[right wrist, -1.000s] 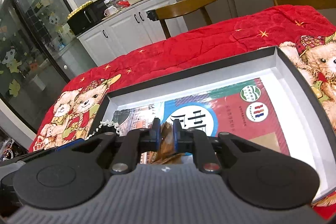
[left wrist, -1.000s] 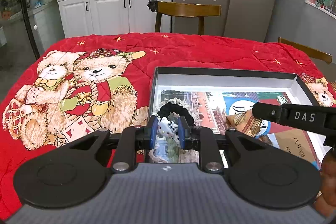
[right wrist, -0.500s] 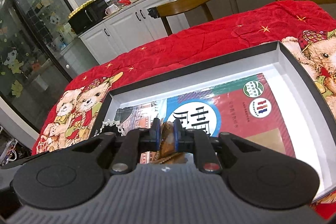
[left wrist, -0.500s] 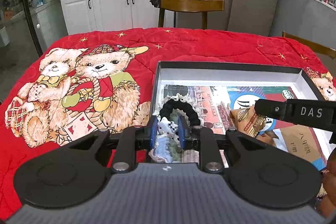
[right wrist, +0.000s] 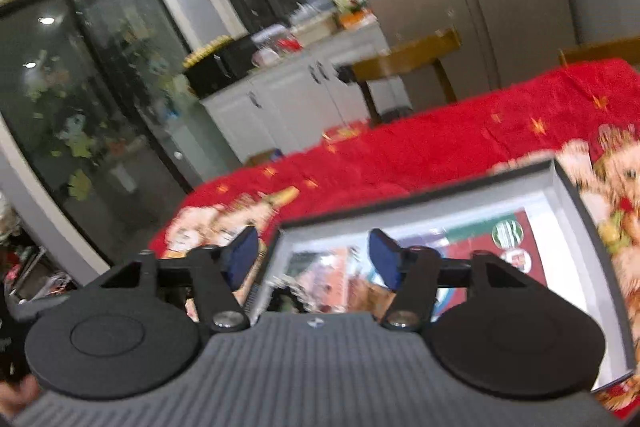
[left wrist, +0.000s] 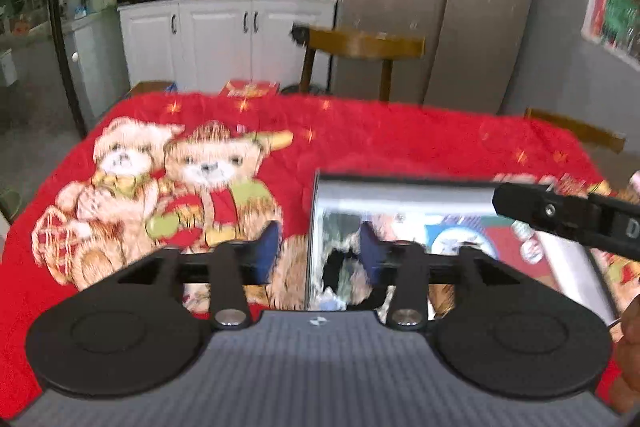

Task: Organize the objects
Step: 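Open the left tool over the box while the right tool releases the packet inside, then raise both open tools away from the box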

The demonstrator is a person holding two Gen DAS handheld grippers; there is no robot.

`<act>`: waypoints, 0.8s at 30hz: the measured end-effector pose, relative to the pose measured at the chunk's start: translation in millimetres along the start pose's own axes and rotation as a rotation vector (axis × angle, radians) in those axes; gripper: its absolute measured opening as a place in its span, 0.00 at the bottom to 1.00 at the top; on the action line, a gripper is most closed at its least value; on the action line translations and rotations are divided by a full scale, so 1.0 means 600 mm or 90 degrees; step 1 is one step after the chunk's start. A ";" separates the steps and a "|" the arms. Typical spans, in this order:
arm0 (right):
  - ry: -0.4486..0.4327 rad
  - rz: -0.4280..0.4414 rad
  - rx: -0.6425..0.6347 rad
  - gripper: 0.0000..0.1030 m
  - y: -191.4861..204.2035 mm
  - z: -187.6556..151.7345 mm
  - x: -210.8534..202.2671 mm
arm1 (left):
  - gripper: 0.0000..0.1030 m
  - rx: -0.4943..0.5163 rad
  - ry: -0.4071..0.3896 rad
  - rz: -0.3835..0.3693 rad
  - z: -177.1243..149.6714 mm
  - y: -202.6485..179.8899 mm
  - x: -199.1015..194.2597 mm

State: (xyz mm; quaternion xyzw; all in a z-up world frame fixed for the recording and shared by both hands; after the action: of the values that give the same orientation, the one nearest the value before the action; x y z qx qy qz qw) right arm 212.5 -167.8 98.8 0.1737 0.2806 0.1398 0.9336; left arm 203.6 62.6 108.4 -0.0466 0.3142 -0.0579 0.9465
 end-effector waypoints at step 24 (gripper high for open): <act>-0.286 0.071 -0.121 1.00 0.055 -0.015 -0.345 | 0.72 0.038 -0.298 -0.186 -0.001 -0.079 -0.365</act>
State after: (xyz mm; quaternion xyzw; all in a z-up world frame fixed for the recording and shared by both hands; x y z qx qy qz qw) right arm 35.7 -209.9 203.5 0.1272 0.0420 0.1744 0.9755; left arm 25.0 46.0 243.2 -0.0759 0.0753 -0.1908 0.9758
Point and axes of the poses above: each gripper's, at about its wrist camera, not at the fingertips, and x roughly the way its jaws point, y to its left, z to its top, the point moved 2 cm from there along x, roughly the way its jaws point, and after that the axes turned 5 degrees about -z, right-handed, at the moved point
